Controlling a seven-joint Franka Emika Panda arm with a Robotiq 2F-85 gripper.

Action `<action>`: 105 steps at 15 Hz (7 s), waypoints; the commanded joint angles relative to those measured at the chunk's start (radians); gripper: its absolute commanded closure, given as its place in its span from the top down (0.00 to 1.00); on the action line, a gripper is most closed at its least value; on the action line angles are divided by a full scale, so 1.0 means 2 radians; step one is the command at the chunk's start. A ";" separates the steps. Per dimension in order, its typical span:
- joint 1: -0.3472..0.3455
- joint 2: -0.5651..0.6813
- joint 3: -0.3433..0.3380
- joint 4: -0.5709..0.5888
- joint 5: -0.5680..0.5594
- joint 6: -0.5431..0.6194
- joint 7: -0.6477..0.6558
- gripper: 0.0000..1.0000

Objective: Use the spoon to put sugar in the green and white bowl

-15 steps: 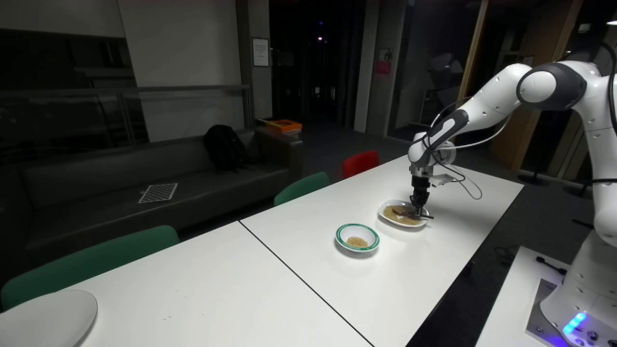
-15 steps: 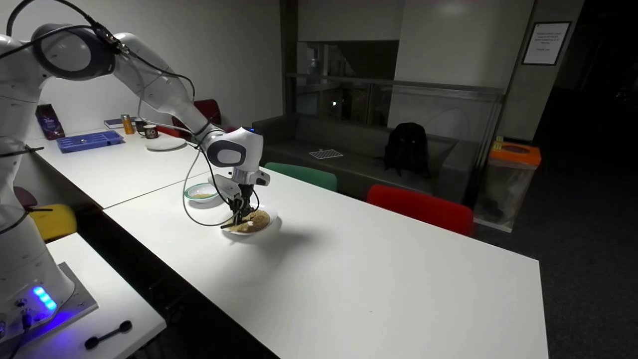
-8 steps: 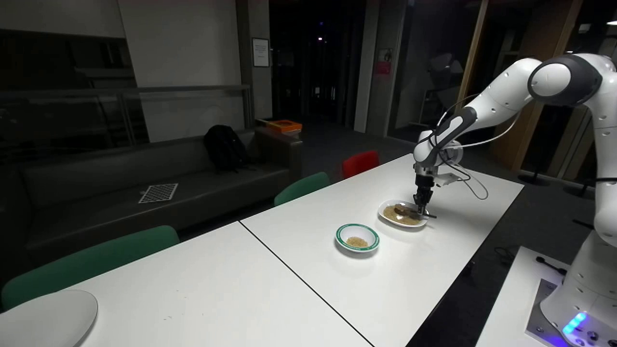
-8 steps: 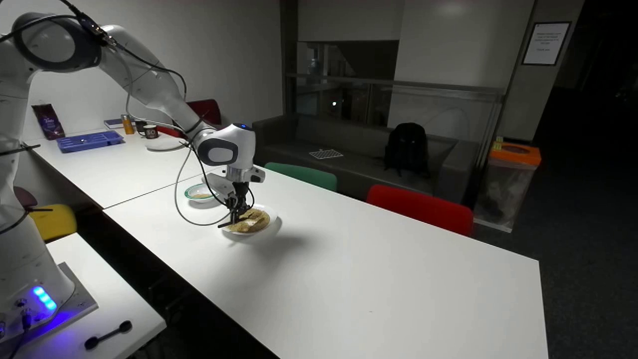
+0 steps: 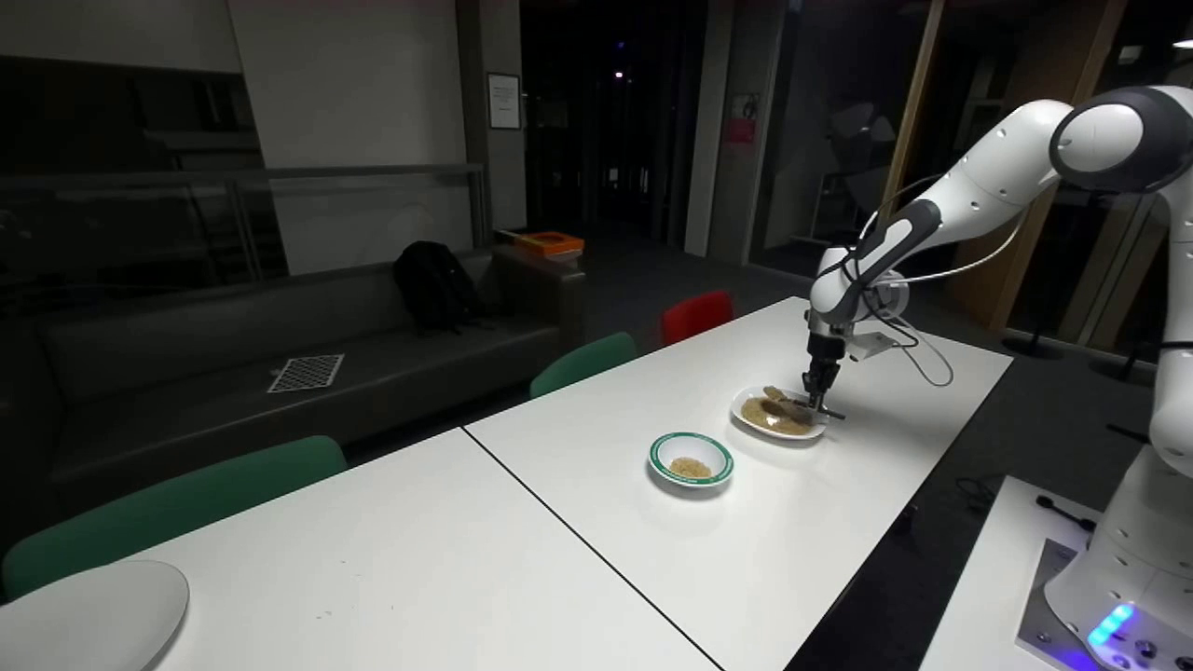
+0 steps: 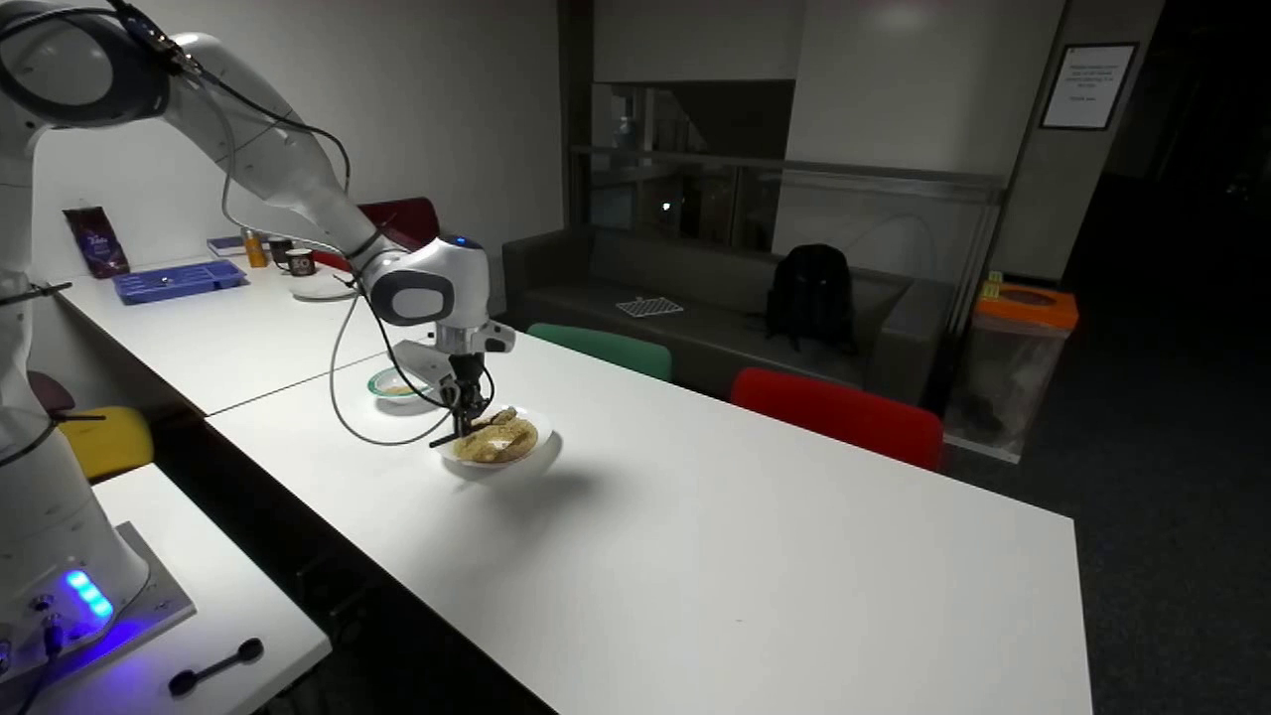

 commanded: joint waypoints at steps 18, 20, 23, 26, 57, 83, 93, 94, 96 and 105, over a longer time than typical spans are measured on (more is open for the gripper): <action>0.009 -0.097 0.013 -0.127 -0.011 0.143 -0.013 0.03; 0.010 -0.101 0.016 -0.126 -0.006 0.143 -0.015 0.03; 0.007 -0.109 0.021 -0.125 0.010 0.141 -0.026 0.03; 0.010 -0.107 0.016 -0.124 0.008 0.140 -0.025 0.03; 0.011 -0.043 -0.034 -0.065 -0.061 0.083 0.085 0.03; 0.087 -0.053 -0.009 -0.040 -0.110 -0.011 0.174 0.03; 0.078 -0.052 -0.005 -0.035 -0.101 0.000 0.165 0.12; 0.077 -0.054 -0.005 -0.035 -0.101 0.000 0.165 0.12; 0.077 -0.055 -0.005 -0.035 -0.101 0.000 0.165 0.12; 0.077 -0.056 -0.005 -0.036 -0.101 0.000 0.165 0.12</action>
